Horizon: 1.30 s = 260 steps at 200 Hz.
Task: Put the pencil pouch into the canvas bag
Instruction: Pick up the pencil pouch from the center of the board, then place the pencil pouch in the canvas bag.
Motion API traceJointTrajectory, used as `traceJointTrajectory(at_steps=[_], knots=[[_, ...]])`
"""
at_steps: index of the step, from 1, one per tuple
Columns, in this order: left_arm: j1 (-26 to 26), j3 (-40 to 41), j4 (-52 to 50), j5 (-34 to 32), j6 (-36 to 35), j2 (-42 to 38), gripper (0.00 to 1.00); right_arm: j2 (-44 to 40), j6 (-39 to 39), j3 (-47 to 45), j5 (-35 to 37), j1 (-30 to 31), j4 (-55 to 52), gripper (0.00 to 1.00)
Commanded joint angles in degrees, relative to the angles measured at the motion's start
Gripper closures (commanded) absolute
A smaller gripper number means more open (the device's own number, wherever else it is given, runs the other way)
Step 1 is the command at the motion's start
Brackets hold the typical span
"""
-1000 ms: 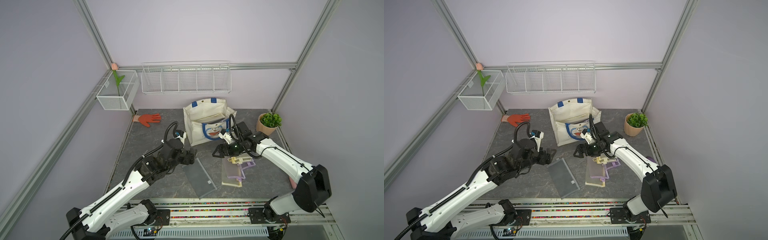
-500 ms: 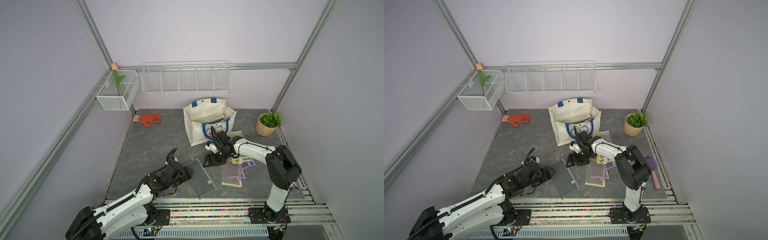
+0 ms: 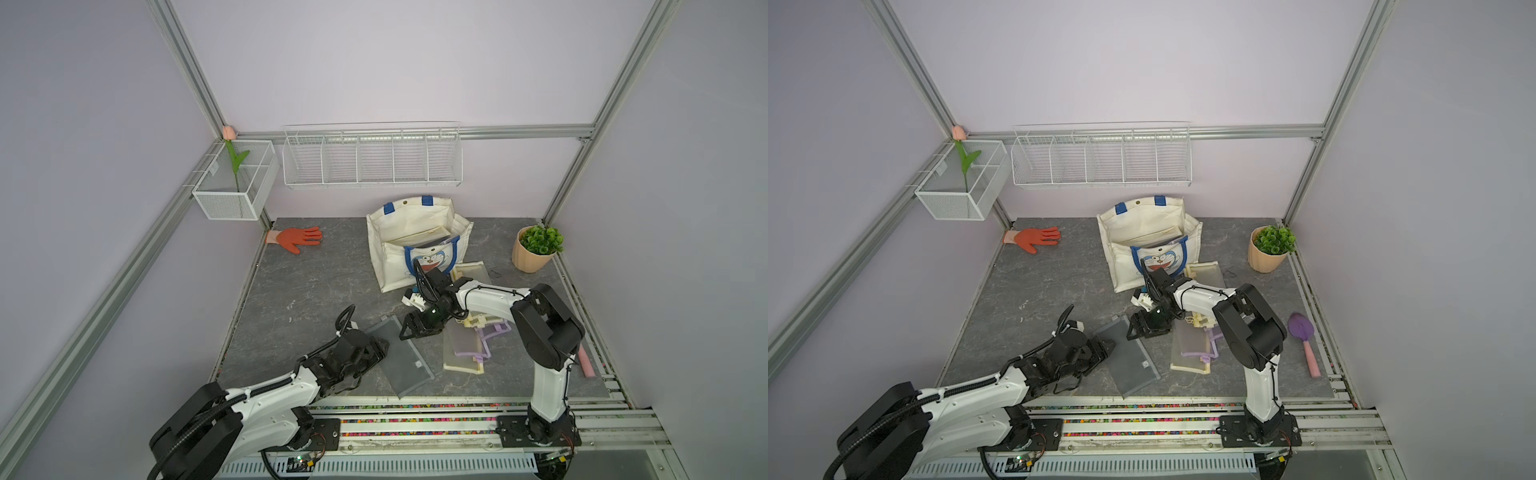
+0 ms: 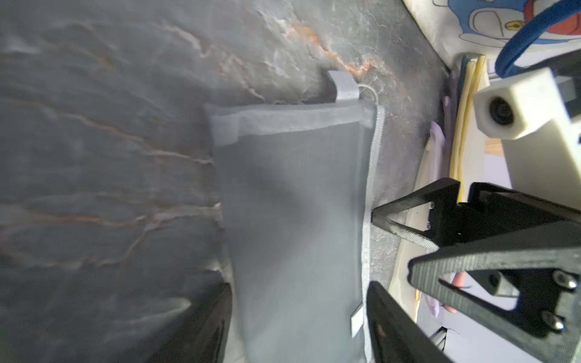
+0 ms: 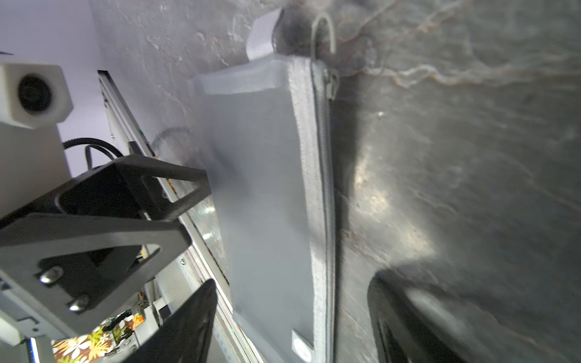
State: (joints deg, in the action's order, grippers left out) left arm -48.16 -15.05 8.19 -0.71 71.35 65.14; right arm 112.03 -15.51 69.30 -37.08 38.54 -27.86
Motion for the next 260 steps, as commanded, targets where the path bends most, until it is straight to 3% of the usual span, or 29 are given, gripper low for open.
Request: traceJointTrajectory(at_steps=[1, 26, 68, 92, 115, 145, 164, 200, 260], knots=[[0.1, 0.6, 7.5, 0.3, 0.7, 6.2, 0.35, 3.8, -0.5, -1.4, 0.0, 0.9, 1.5, 0.26], [-0.1, 0.7, 15.0, 0.2, 0.8, 11.3, 0.46, 4.1, -0.5, -1.2, -0.5, 1.0, 1.8, 0.35], [-0.5, -1.0, 18.4, 0.5, -1.6, 12.2, 0.79, 2.2, -0.1, -1.7, -1.1, 1.0, 2.4, 0.64], [-0.4, -2.0, 14.2, -0.9, -4.0, 6.5, 1.0, -1.0, 1.6, -0.9, 0.1, 0.9, -0.7, 0.65], [-0.5, -6.5, -0.3, -4.9, -8.7, -5.0, 1.0, -6.4, 2.3, -0.7, 1.6, 0.2, -3.7, 0.59], [-0.3, -20.3, -23.6, -13.6, -24.9, -17.7, 1.0, -15.7, 2.6, 1.5, 4.1, -0.7, -9.1, 0.48], [0.0, -31.4, -33.9, -18.3, -35.5, -19.8, 1.0, -21.0, 3.5, 4.3, 6.9, -1.3, -13.1, 0.42], [0.6, -54.1, -45.2, -23.0, -54.2, -9.4, 1.0, -26.8, 2.3, 6.3, 8.1, -4.4, -15.5, 0.37], [2.3, -88.3, -45.7, -25.2, -85.9, 17.6, 1.0, -31.8, 1.7, 7.8, 8.7, -11.1, -18.2, 0.28]])
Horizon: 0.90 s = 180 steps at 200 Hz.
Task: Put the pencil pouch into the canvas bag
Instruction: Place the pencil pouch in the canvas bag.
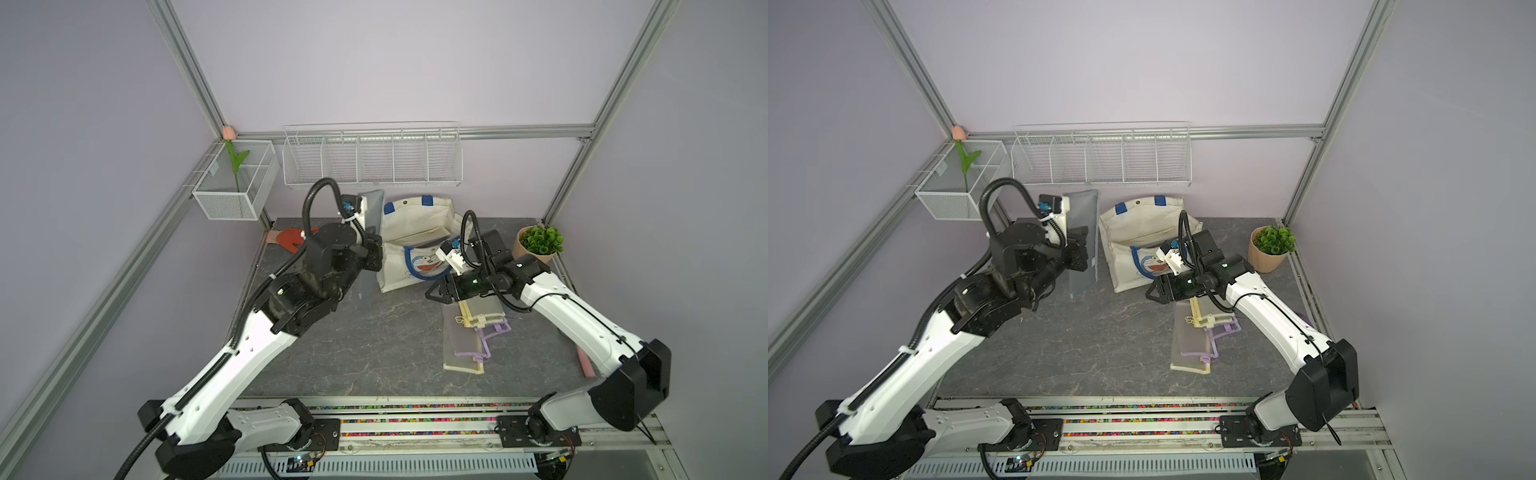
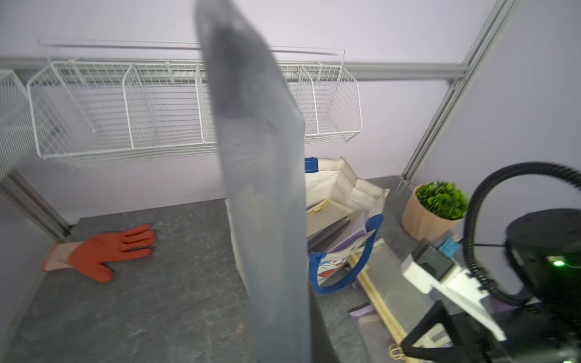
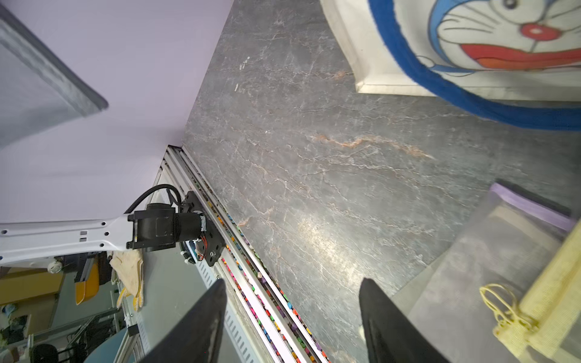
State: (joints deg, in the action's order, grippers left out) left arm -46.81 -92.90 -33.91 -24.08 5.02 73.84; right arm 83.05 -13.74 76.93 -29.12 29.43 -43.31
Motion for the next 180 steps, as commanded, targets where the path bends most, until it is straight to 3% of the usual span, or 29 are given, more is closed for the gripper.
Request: traceJointTrajectory(at_steps=[1, 37, 71, 112, 180], knots=[[1.0, -10.9, -3.5, -1.9, -20.1, 9.4, 1.0, -2.9, -0.1, 0.0, 0.7, -2.1, -2.7, 0.28], [1.5, -29.2, 1.4, -3.2, -35.1, 27.2, 1.0, -5.0, -1.4, -2.3, -0.5, -5.7, -2.7, 0.25], [1.5, -46.4, -0.9, -2.2, -43.5, 43.8, 1.0, -6.4, -0.9, -2.7, -0.1, -7.4, -3.7, 0.25], [2.3, -43.9, 3.5, -1.4, -45.4, 49.3, 1.0, -6.5, -0.7, -3.0, -0.1, -8.9, -4.3, 0.25], [3.1, -35.5, 5.8, 0.3, -43.4, 51.9, 1.0, -5.3, -0.8, -2.9, -0.7, -10.2, -4.2, 0.25]])
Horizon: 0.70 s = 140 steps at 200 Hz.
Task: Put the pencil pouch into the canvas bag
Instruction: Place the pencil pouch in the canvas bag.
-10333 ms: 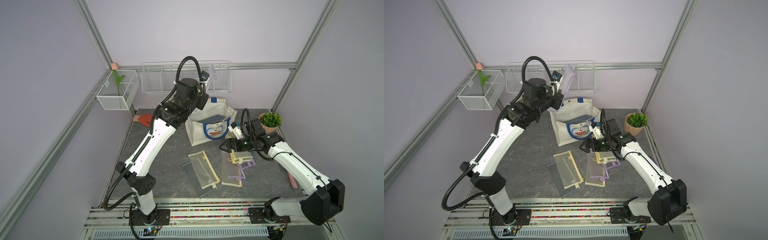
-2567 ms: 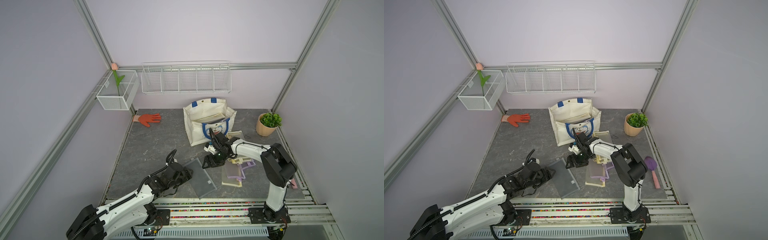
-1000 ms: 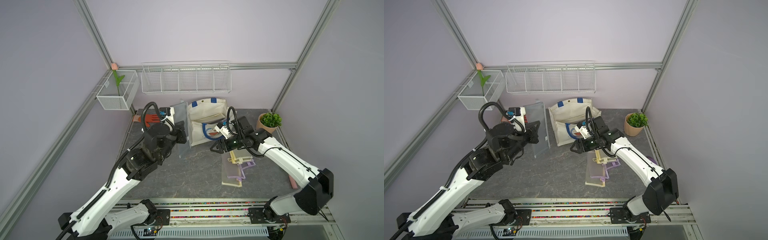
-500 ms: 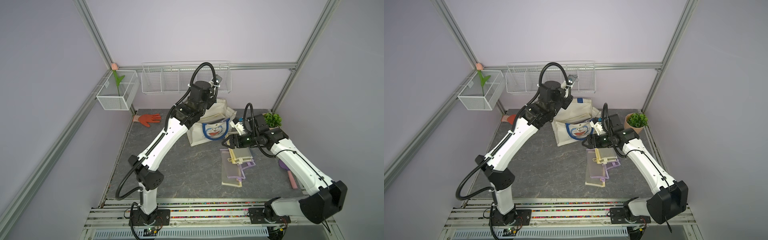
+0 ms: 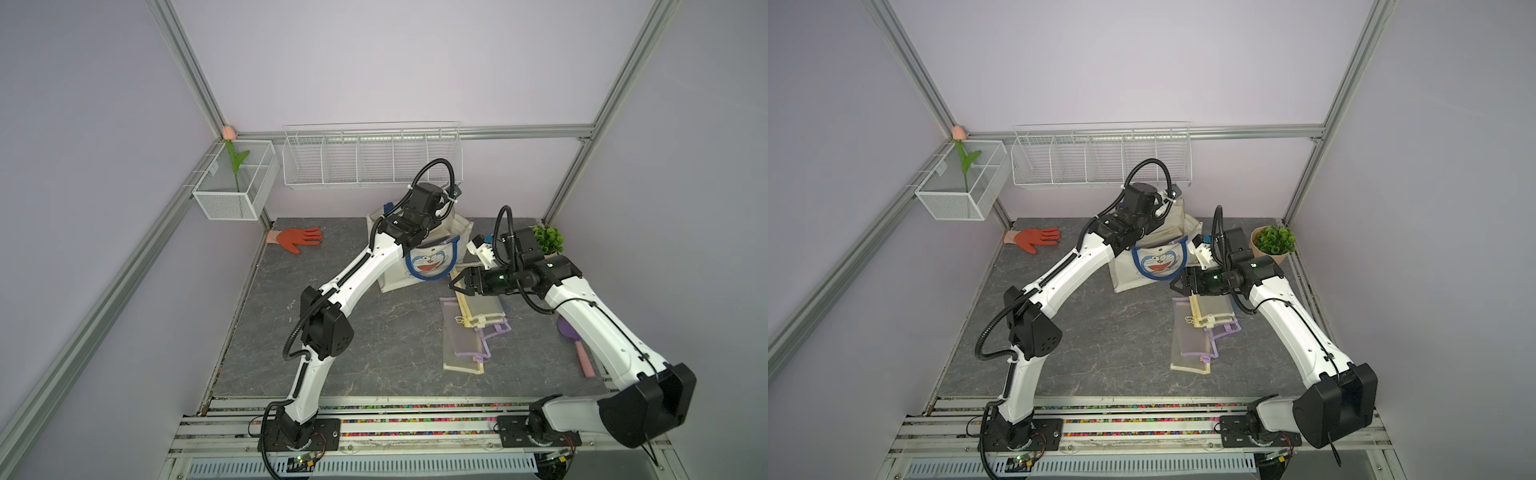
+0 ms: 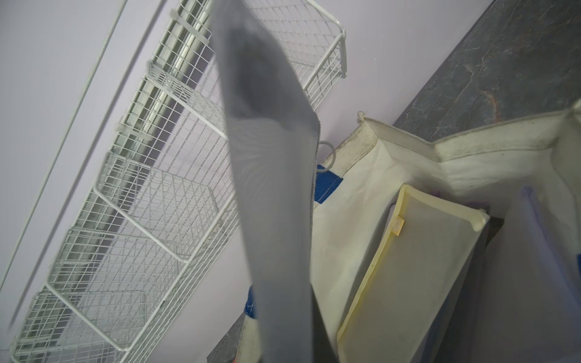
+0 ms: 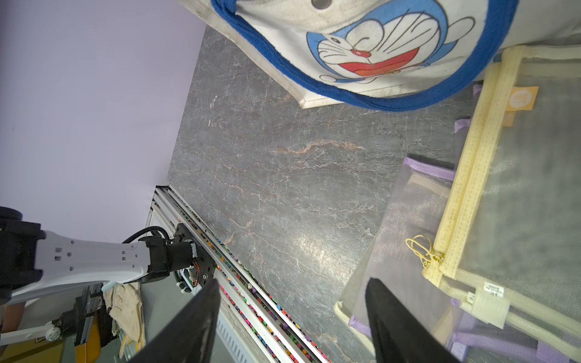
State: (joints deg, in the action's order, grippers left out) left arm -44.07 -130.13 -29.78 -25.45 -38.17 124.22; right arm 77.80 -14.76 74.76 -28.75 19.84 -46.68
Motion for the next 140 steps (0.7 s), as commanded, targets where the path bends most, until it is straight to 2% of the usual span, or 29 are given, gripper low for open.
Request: traceJointTrajectory(at_steps=[1, 42, 140], knots=[[0.4, 1.8, 1.7, 1.7, -0.1, 1.5, 1.0, -0.1, 0.3, -0.8, -1.0, -0.6, -0.9, 0.25], [0.5, 2.1, 0.6, 4.2, 1.3, 1.8, 1.0, -0.2, 0.3, -0.8, -0.9, -1.2, -1.0, 0.26], [0.5, 4.3, -1.4, 5.1, 4.2, 1.5, 0.97, -0.8, 0.4, -0.9, -1.0, -2.0, -0.5, 0.26]])
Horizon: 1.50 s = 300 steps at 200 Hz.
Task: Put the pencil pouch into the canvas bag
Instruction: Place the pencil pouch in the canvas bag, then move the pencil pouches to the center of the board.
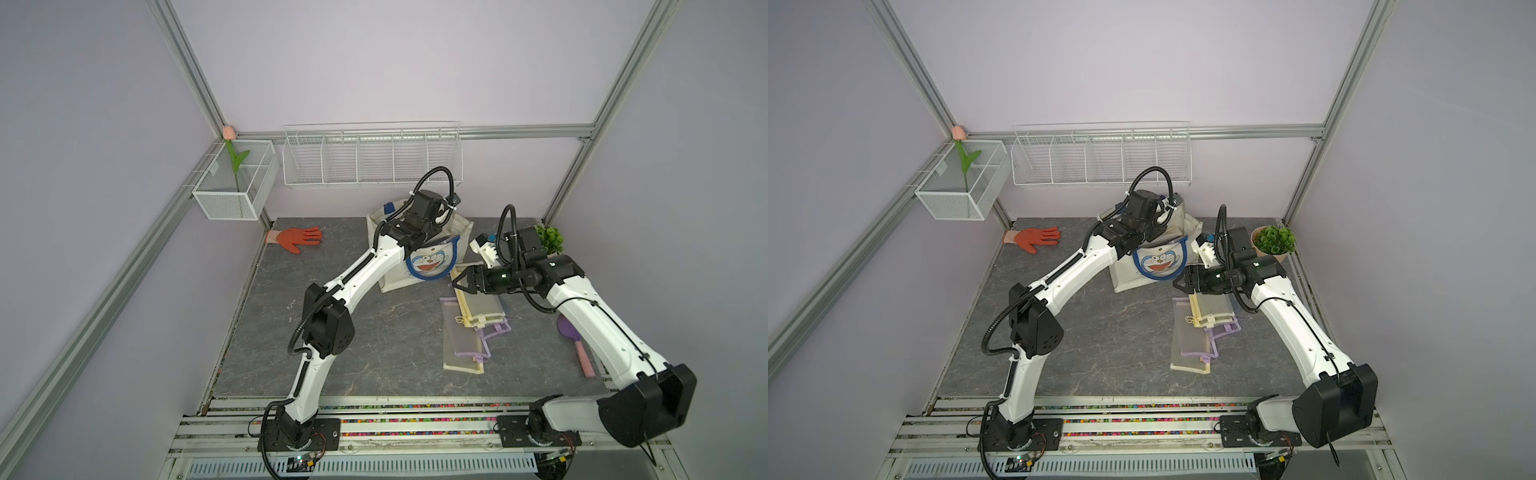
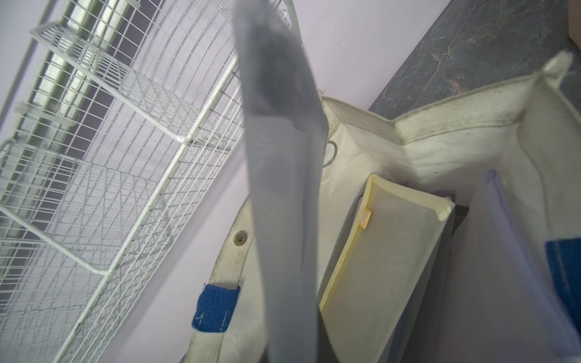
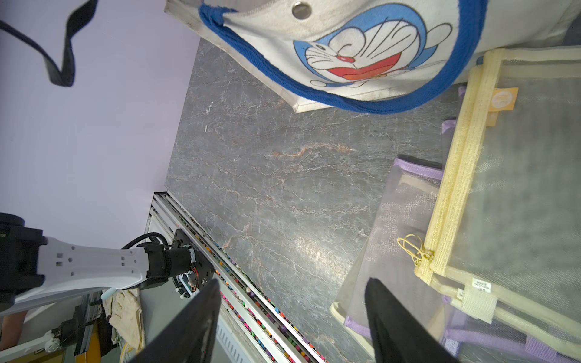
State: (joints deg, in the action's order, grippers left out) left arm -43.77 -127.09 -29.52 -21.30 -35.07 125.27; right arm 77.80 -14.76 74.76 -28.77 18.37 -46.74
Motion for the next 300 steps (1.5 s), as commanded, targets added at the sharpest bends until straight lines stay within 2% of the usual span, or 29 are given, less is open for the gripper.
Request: traceJointTrajectory(at_steps=[1, 19, 60, 119, 145, 171, 181, 227, 258, 300], knots=[[0.2, 1.2, -1.7, 0.9, 1.1, 0.4, 0.97, -0.8, 0.4, -0.9, -0.9, -0.6, -0.5, 0.26], [0.2, 1.4, -1.8, 1.0, 1.5, 0.2, 0.9, -1.1, 0.5, -0.6, -0.8, -0.9, -0.3, 0.26], [0.1, -0.3, -4.2, 2.1, 3.4, 0.1, 0.61, -1.2, 0.8, -0.1, -0.9, -1.6, -0.5, 0.26], [-0.6, -2.5, -4.8, 4.6, 9.5, -7.4, 0.47, -1.1, 0.9, -0.7, -0.1, -2.5, -0.2, 0.26], [-2.6, 0.4, -4.4, 3.9, 14.1, -12.5, 0.43, -0.1, 2.1, -1.2, 2.1, -3.7, 0.1, 0.26], [-5.3, 8.4, -4.8, 1.9, 22.4, -18.5, 0.38, 2.1, 3.3, -2.1, 3.5, -6.2, 0.5, 0.26], [-5.9, 13.0, -4.4, 2.5, 27.0, -21.3, 0.36, 3.4, 3.8, -2.7, 4.1, -8.9, 0.9, 0.26], [-8.2, 39.5, 6.4, 11.1, 46.0, -38.2, 0.32, 10.3, 4.8, -6.7, 4.6, -12.9, 5.5, 0.26], [-10.1, 51.0, 9.8, 13.8, 52.5, -45.0, 0.3, 15.1, 5.2, -9.0, 4.3, -13.1, 8.3, 0.27], [-12.1, 63.2, 16.9, 15.6, 62.8, -49.8, 0.3, 18.2, 1.3, -15.3, 1.2, -12.1, 13.4, 0.27]])
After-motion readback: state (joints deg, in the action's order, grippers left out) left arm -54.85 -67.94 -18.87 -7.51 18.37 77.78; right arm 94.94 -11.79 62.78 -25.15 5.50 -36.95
